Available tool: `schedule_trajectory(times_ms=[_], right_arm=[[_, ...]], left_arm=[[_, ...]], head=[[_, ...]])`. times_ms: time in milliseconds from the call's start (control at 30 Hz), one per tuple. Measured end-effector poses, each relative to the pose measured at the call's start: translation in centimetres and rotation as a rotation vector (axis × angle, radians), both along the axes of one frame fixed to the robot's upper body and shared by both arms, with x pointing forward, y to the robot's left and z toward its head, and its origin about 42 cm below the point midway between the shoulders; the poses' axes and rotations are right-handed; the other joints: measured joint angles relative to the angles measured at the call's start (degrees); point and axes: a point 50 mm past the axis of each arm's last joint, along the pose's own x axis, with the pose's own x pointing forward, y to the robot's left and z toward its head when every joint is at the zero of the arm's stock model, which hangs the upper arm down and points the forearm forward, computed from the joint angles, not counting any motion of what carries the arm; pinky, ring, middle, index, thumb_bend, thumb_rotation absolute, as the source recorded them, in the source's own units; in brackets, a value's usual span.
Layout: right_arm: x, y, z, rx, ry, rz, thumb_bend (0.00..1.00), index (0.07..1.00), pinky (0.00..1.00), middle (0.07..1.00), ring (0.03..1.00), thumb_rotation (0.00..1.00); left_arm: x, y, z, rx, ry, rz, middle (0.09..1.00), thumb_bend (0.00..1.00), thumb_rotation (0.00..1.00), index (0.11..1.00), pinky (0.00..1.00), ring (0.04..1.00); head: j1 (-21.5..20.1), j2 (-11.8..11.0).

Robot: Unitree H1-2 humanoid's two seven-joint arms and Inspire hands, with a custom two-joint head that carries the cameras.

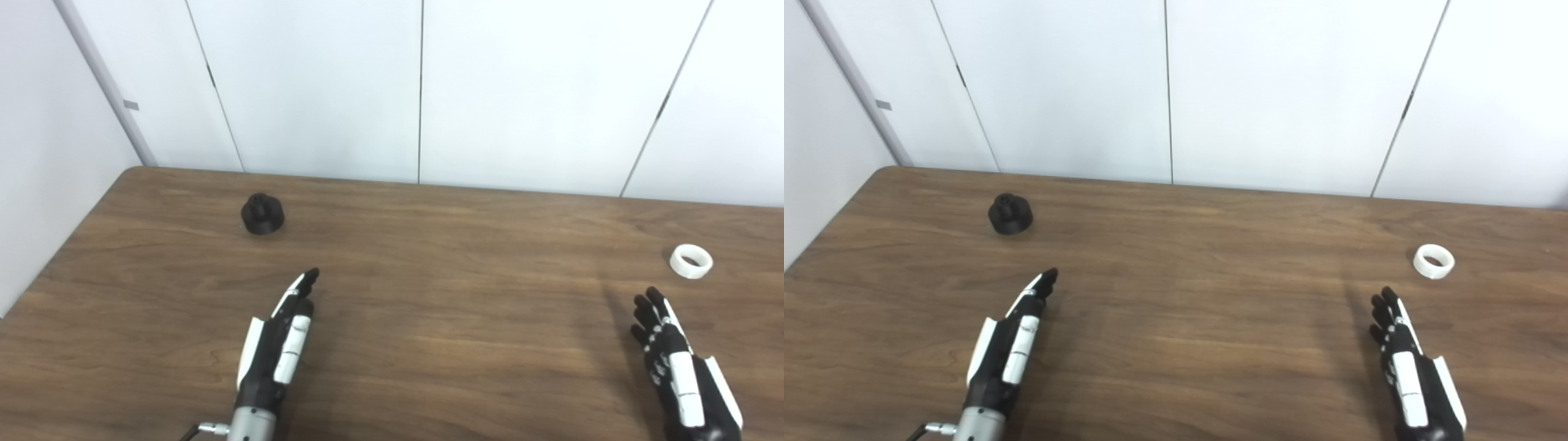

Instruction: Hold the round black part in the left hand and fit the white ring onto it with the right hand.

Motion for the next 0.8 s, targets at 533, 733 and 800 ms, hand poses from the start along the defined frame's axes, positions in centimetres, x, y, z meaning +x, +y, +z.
schedule_trajectory(times_ms=[533,733,800], right_arm=[[0.6,-1.1,-0.1,-0.003,-0.021,0.026,0.47,1.000,1.00,1.000,1.000,1.00],[0.8,-1.1,-0.1,-0.005,-0.023,0.027,0.46,1.000,1.00,1.000,1.000,1.00],[0.8,-1.2,-0.1,-0.010,-0.023,0.022,0.47,1.000,1.00,0.978,0.985,1.00]], left_arm=[[0.2,-0.7,-0.4,0.011,-0.005,0.010,0.958,0.62,1.00,0.934,0.98,0.969],[0.2,-0.9,-0.4,0.013,-0.004,0.013,0.961,0.62,1.00,0.938,1.00,0.977],[0.3,-1.0,-0.5,0.011,-0.004,0.012,0.961,0.62,1.00,0.937,1.00,0.976]], head=[[2.29,-2.64],[2.99,-3.60],[3.17,-3.69]])
